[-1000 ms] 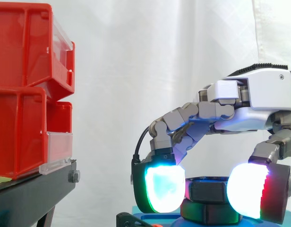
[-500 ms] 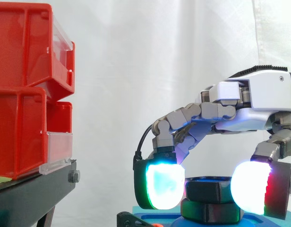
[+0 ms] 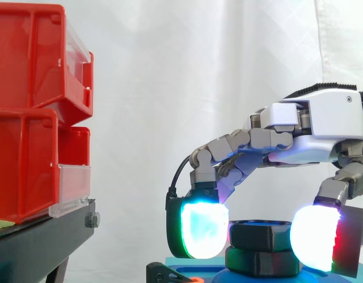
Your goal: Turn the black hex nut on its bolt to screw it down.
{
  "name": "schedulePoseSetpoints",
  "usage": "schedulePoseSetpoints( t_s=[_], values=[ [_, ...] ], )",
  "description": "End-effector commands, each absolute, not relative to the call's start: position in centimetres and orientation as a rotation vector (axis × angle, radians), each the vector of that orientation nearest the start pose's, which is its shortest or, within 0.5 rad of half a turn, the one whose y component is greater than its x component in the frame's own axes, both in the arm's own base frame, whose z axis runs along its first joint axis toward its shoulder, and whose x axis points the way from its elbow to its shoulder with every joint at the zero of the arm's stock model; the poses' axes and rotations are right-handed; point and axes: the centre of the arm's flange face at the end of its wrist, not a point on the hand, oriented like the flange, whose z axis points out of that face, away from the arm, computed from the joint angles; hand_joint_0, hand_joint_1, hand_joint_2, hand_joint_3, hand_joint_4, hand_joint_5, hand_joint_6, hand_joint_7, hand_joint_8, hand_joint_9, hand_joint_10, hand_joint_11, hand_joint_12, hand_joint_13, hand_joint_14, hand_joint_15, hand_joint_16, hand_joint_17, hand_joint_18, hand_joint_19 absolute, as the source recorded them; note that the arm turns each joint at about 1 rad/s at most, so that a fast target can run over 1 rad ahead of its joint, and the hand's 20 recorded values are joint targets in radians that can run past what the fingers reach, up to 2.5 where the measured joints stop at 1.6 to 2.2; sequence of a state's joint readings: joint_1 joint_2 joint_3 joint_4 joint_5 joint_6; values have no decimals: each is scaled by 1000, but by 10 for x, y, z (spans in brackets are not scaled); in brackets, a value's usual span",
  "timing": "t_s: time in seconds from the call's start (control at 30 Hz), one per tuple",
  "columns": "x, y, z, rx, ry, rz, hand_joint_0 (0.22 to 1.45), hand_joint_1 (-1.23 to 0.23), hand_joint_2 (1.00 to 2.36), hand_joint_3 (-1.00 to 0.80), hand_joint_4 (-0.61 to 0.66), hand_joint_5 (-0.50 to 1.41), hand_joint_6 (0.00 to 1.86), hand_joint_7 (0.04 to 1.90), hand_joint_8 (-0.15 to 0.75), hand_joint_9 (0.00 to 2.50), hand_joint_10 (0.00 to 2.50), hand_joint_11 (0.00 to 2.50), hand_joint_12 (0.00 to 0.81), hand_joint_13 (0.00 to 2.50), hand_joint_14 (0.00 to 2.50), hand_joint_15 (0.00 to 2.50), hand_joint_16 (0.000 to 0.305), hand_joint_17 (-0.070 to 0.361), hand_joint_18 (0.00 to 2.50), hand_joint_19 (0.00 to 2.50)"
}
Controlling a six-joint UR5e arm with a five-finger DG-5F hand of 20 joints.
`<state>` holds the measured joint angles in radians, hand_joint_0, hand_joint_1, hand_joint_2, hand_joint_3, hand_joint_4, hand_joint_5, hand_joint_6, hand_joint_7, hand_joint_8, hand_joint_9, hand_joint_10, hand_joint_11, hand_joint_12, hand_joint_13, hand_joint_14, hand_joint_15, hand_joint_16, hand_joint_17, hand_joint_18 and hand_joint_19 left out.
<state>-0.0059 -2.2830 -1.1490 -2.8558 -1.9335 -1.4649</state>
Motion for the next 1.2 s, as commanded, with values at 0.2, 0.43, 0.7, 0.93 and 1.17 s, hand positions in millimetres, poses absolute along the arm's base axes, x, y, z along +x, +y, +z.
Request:
schedulePoseSetpoints(
  t_s=[0.2,0.43,0.7,0.93,1.17],
  values=[
    [745,-106,272,-196,1576,363,443,-771,1000,-500,150,-139,535,1141,226,612,6,165,320,532,11,220,56,125,420,315],
    [744,-110,272,-191,1576,358,480,-800,1004,-453,117,-156,579,1094,210,593,7,171,307,527,12,234,52,118,410,332],
    [744,-112,272,-197,1573,363,528,-829,1008,-383,109,-170,626,1027,196,576,7,183,290,538,11,253,49,110,403,342],
    [744,-112,272,-197,1571,362,535,-828,1010,-372,121,-178,674,941,192,575,7,196,289,546,11,256,48,109,411,359],
    [745,-108,273,-200,1565,364,378,-713,1000,-500,210,-167,683,848,250,618,6,186,342,598,10,241,61,137,500,321]
  ],
)
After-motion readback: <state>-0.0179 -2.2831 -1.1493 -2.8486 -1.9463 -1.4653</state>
